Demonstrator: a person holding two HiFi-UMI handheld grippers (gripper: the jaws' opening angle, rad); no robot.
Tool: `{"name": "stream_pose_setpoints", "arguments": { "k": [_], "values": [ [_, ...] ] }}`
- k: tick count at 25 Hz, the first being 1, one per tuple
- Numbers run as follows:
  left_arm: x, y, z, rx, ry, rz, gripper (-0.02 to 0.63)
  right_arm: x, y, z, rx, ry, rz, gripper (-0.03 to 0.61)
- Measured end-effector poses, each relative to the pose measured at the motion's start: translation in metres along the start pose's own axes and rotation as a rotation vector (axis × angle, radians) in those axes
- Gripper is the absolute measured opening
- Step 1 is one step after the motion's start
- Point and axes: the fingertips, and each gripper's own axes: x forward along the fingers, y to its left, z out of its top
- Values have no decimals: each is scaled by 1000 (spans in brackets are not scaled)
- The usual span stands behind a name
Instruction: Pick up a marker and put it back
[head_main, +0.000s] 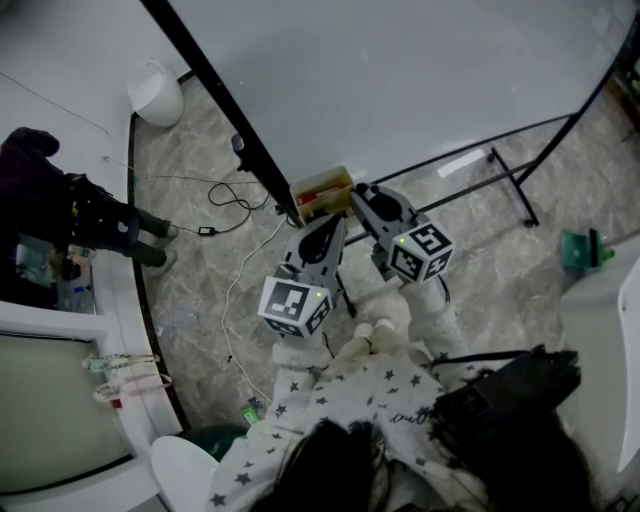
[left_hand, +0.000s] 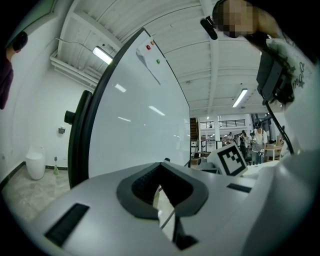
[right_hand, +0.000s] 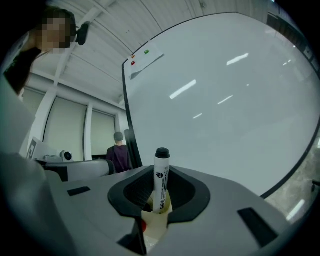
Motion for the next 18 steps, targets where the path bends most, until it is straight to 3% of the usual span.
{"name": "stream_pose_setpoints", "arguments": {
  "k": [10, 18],
  "values": [
    [8, 8, 9, 14, 8, -15, 0, 5, 18, 37, -154, 22, 14, 75],
    [6, 1, 41, 21, -3, -45, 0, -1, 39, 79, -300, 29, 28, 75]
  ]
}}
